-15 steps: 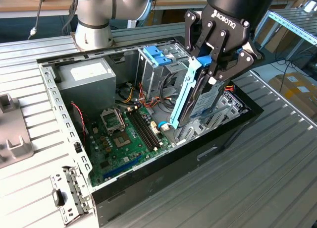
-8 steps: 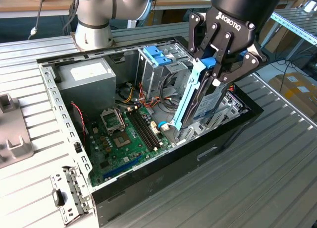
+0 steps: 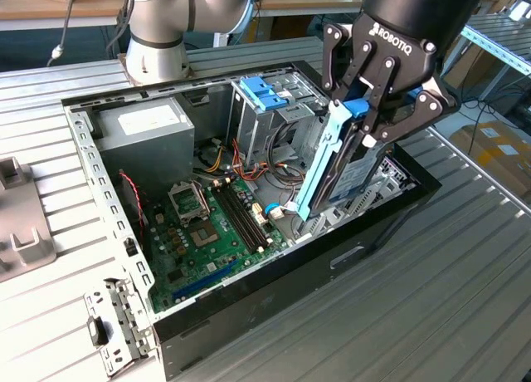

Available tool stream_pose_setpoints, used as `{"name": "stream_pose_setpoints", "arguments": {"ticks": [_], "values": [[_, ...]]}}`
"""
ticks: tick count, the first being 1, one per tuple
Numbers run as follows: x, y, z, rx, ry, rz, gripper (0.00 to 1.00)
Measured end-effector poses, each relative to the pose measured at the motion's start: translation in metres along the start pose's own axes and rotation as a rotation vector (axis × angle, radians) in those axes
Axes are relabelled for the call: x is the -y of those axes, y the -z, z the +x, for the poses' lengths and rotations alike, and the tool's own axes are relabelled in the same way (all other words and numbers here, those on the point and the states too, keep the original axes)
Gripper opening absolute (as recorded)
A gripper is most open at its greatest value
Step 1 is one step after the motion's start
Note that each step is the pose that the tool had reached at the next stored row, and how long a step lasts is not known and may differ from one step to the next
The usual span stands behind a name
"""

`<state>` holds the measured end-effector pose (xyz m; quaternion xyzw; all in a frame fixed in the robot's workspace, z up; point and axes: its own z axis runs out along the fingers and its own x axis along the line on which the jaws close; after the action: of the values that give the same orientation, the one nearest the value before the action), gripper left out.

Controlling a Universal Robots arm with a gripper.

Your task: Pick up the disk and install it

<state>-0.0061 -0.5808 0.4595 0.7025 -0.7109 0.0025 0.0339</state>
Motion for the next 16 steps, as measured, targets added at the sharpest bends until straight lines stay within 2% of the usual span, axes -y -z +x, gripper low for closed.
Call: {"name": "stream_pose_setpoints", "arguments": {"ticks": [16], "values": [[0.0106,-0.0003,0.0083,0.0000,0.000,0.0000,0.37]]}}
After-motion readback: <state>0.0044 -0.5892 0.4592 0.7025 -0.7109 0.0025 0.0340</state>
